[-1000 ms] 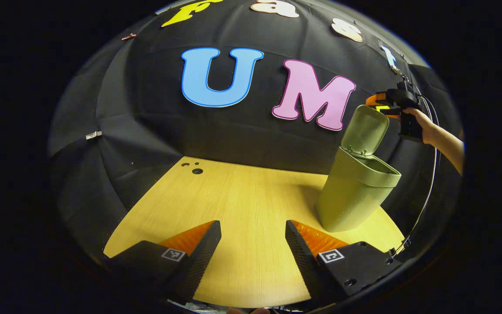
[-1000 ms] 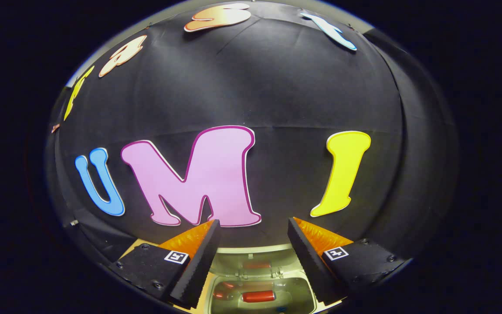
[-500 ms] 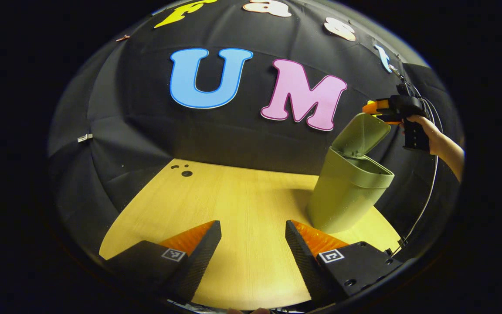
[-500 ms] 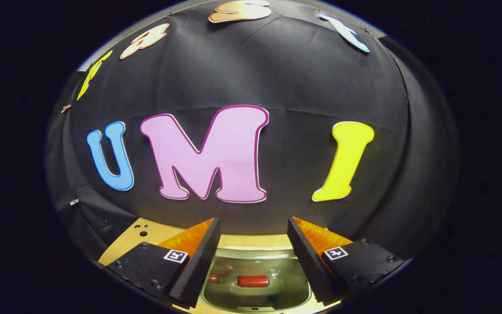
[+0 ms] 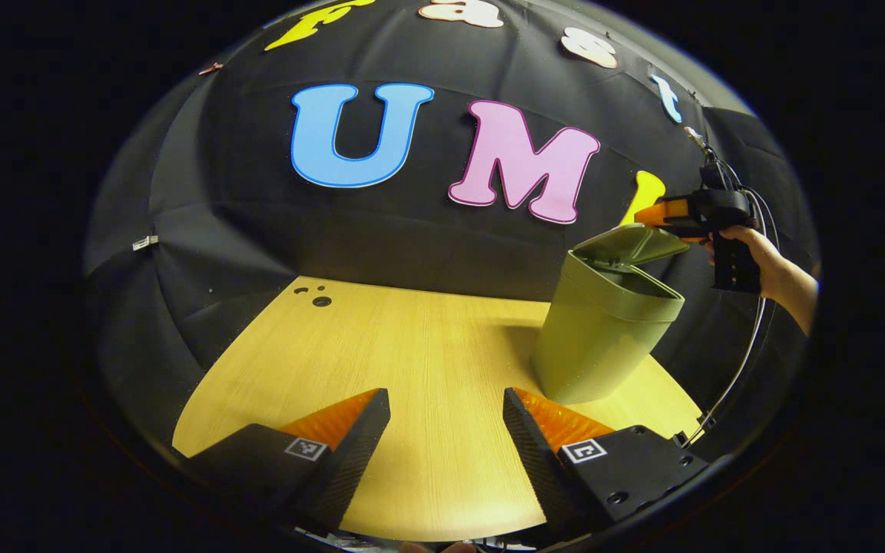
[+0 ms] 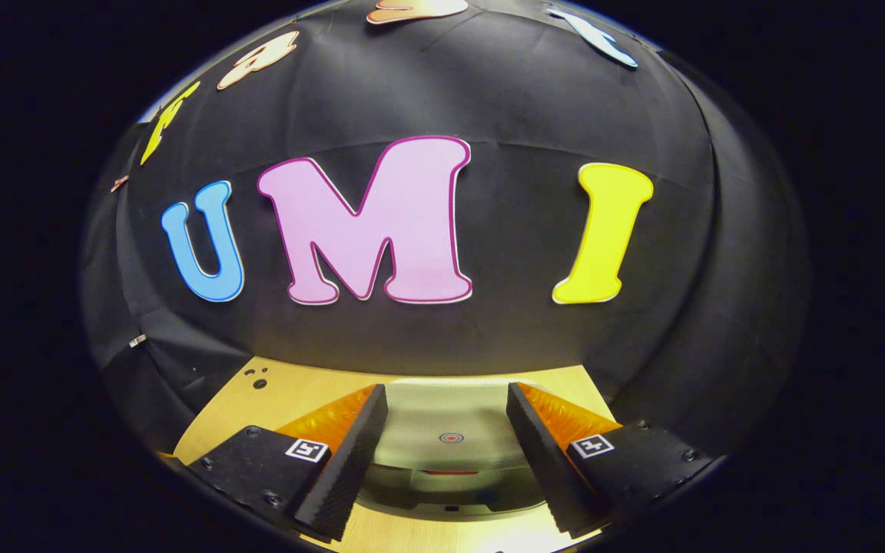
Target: Press the lid of the desktop garbage bin to open it, pick up the crumpled paper on the desktop and throw it into the bin, then pick up the pop can on the desktop and drop it into the bin, and finally close the garbage bin lid.
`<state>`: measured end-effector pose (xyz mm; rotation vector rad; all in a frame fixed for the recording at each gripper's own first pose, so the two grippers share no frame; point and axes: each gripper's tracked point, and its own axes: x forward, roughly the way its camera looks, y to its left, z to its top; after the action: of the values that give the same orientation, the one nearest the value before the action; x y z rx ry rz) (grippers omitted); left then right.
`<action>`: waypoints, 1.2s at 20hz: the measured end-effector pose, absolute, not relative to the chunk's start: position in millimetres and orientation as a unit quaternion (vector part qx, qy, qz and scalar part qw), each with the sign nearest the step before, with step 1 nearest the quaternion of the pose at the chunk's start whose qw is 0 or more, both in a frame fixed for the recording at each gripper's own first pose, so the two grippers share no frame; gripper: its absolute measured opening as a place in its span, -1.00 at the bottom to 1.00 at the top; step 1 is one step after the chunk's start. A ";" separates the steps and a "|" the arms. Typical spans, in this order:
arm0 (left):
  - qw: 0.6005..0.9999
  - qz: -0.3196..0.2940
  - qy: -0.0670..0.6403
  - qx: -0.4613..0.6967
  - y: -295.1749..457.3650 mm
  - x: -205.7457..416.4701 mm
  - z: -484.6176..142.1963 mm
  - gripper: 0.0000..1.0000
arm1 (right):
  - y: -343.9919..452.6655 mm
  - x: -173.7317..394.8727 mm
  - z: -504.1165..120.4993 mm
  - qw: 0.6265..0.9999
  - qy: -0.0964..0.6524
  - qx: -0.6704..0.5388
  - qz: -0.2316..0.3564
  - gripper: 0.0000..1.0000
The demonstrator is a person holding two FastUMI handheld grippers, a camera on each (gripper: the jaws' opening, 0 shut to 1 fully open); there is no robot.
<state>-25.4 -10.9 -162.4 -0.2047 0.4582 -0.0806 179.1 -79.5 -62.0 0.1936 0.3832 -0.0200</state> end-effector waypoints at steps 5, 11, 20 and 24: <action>0.967 -0.038 0.230 -0.101 -10.0 -31.5 -167.0 0.90 | -76.1 165.2 -92.5 0.972 0.215 0.094 -0.010 0.96; 0.968 -0.037 0.228 -0.100 -11.7 -31.3 -166.4 0.89 | -71.2 153.8 -122.6 0.967 0.241 0.088 -0.005 0.93; 0.968 -0.036 0.229 -0.101 -13.5 -29.5 -171.2 0.90 | -68.9 144.9 -132.8 0.982 0.164 0.089 -0.007 0.95; 0.968 -0.036 0.228 -0.102 -15.8 -30.6 -171.7 0.90 | -69.0 135.8 -132.0 0.990 0.100 0.098 -0.013 0.94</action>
<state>-30.6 -15.8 -171.7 -0.2062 0.4617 -0.0728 135.8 -69.0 -132.0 0.1970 0.2014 -0.0269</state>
